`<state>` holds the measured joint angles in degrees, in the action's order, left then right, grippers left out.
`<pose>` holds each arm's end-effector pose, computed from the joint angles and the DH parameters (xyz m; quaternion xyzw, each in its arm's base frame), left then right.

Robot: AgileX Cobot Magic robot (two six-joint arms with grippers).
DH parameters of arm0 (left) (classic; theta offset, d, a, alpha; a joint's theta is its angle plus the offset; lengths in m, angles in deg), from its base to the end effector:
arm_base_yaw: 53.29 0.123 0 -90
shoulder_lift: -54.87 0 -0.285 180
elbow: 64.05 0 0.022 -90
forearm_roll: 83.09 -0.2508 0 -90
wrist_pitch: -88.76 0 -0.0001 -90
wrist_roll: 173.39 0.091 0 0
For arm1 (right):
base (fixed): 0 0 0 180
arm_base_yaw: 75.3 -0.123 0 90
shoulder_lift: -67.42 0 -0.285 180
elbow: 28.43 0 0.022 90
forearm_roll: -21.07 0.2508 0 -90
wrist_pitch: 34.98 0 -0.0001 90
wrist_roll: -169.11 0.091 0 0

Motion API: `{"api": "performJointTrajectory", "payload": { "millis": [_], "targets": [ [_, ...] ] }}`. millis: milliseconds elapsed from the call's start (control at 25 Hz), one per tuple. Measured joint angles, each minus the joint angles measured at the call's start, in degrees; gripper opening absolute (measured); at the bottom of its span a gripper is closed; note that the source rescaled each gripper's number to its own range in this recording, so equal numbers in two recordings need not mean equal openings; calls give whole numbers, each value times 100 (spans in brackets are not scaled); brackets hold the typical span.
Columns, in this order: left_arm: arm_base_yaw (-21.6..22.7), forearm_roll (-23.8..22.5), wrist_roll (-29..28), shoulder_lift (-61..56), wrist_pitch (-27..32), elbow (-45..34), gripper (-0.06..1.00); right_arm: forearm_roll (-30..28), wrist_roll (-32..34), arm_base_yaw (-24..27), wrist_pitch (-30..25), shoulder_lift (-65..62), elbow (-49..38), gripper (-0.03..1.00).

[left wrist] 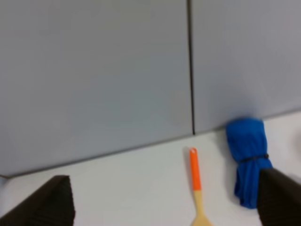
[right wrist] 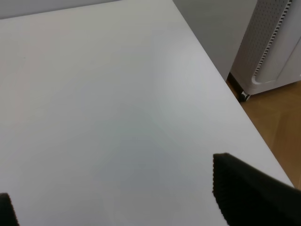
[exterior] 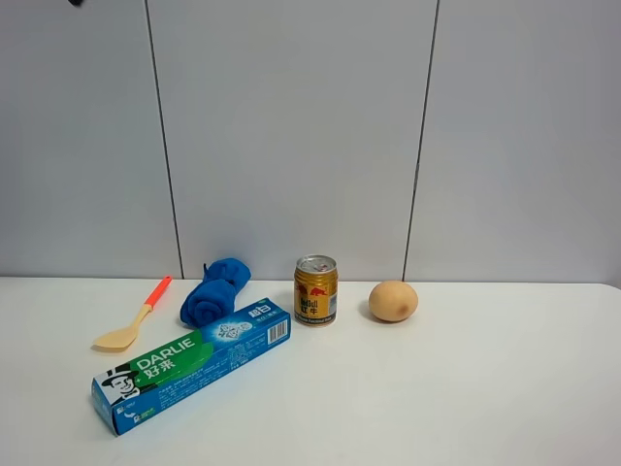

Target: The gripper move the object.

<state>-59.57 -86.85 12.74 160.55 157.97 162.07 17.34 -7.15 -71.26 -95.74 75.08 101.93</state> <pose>0.3514 -0.0331 0.4865 0.0947 0.8963 0.0321 0.4321 -0.0035 -0.0049 0.2722 0.0591 0.8549 -0.0339 0.5142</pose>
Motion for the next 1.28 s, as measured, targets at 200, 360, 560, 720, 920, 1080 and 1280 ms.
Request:
{"api": "performJointTrajectory", "payload": {
  "millis": [200,360,560,720,920,1080,1280],
  "targets": [
    [0,-432,-134,-1402,3,-1064,77,0,0,0,0,0,0,100],
    [0,-483,-376,-2680,3,-2248,77,0,0,0,0,0,0,100],
    [0,-107,-473,-4182,18,-3745,77,0,0,0,0,0,0,100],
    [0,-72,-540,-5355,33,-4838,77,0,0,0,0,0,0,100],
    [0,-54,-540,-7013,44,-5979,80,0,0,0,0,0,0,100],
    [0,-49,-559,-8195,57,-6654,96,0,0,0,0,0,0,100],
    [0,-417,-936,-9117,62,-7187,99,0,0,0,0,0,0,100]
  ]
}}
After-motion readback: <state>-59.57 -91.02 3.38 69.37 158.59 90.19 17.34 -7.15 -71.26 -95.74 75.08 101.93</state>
